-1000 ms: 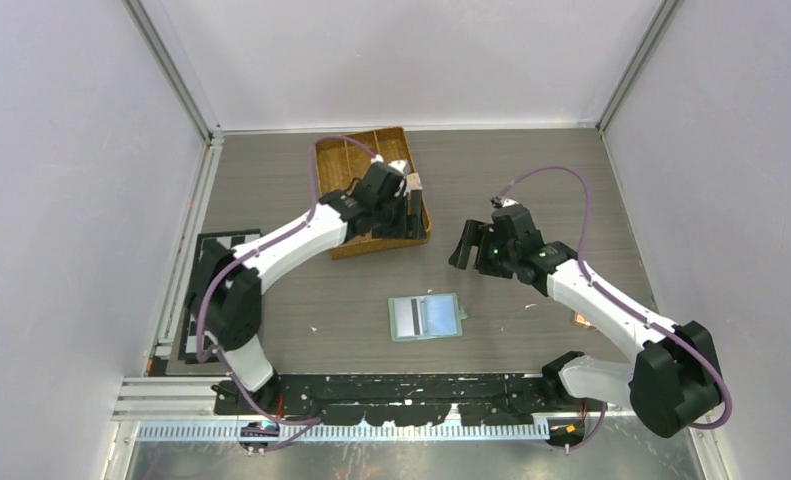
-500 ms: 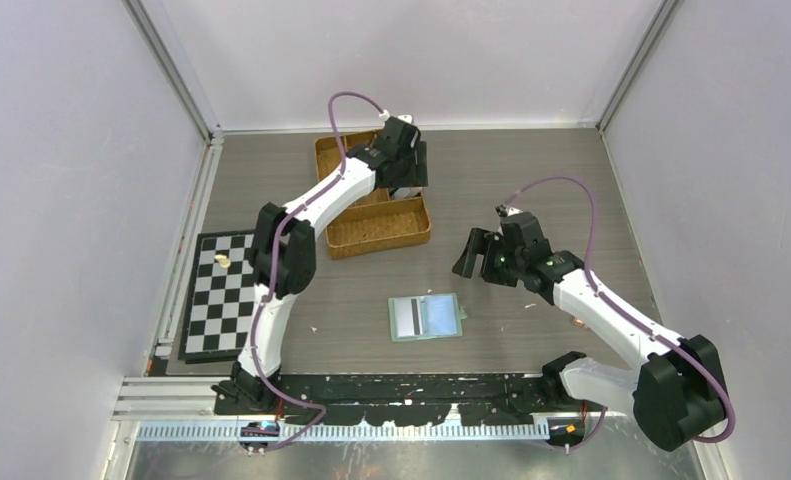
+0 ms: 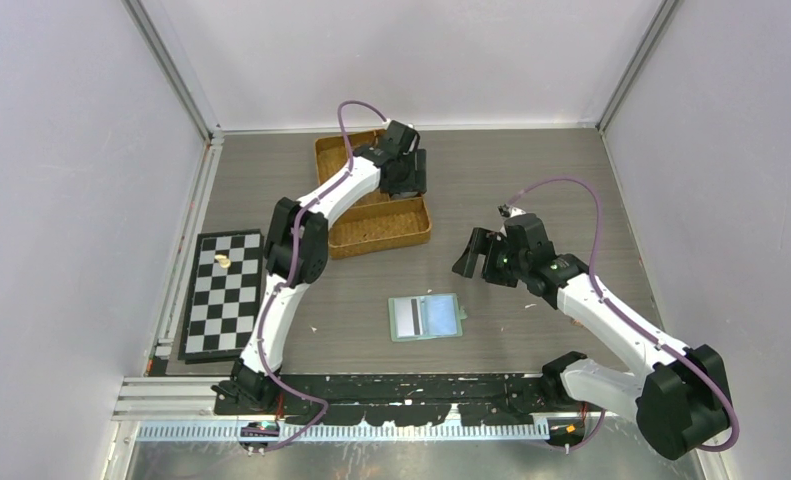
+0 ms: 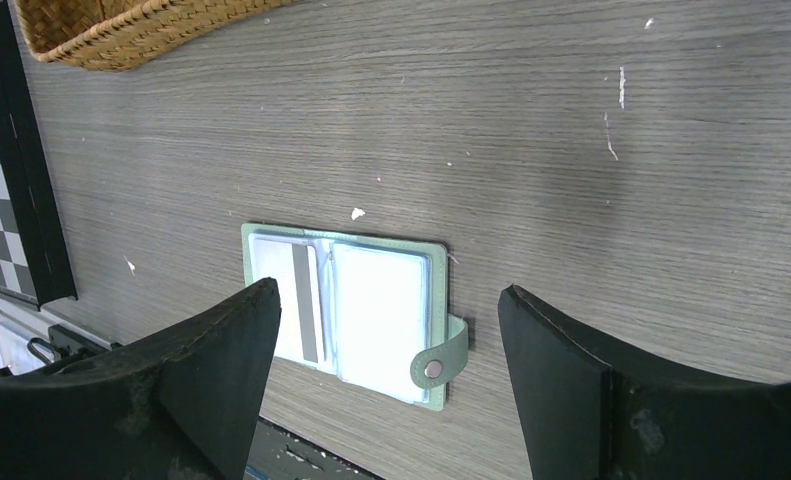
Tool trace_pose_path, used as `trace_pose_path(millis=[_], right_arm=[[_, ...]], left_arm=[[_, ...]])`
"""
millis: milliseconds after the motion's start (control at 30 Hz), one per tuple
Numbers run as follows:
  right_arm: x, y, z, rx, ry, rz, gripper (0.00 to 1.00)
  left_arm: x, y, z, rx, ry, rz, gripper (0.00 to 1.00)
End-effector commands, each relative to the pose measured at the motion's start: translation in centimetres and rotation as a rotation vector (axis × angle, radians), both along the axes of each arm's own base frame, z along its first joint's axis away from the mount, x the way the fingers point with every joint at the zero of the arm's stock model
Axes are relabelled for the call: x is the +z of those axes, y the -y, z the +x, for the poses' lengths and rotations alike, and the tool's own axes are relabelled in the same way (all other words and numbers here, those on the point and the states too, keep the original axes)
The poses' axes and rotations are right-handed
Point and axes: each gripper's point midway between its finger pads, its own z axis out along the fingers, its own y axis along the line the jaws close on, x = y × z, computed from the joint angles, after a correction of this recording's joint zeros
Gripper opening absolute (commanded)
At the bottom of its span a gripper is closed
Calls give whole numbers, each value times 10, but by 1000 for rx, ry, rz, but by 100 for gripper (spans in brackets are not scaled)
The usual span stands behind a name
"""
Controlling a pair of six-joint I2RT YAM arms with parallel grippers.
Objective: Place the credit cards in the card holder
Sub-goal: Pick up the credit card from the storage box.
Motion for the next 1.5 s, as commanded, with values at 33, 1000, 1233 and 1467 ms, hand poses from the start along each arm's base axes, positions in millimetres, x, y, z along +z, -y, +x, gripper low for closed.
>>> trace_pose_path(millis=[33,1000,1233,1467], right_arm=[[9,-3,3,-9,28,38,84],[8,-5,-3,-19,6,72,83],[8,-5,-3,-21,4,73,83],[7,-6,-3,-19,0,77,82]], left_arm=[[22,18,8,-57,57,-85,66],[63,26,-2,-98,127,-185,62],[66,28,-3,-109,135,-199,60],[64,27,-5,-113,135,-196,50]])
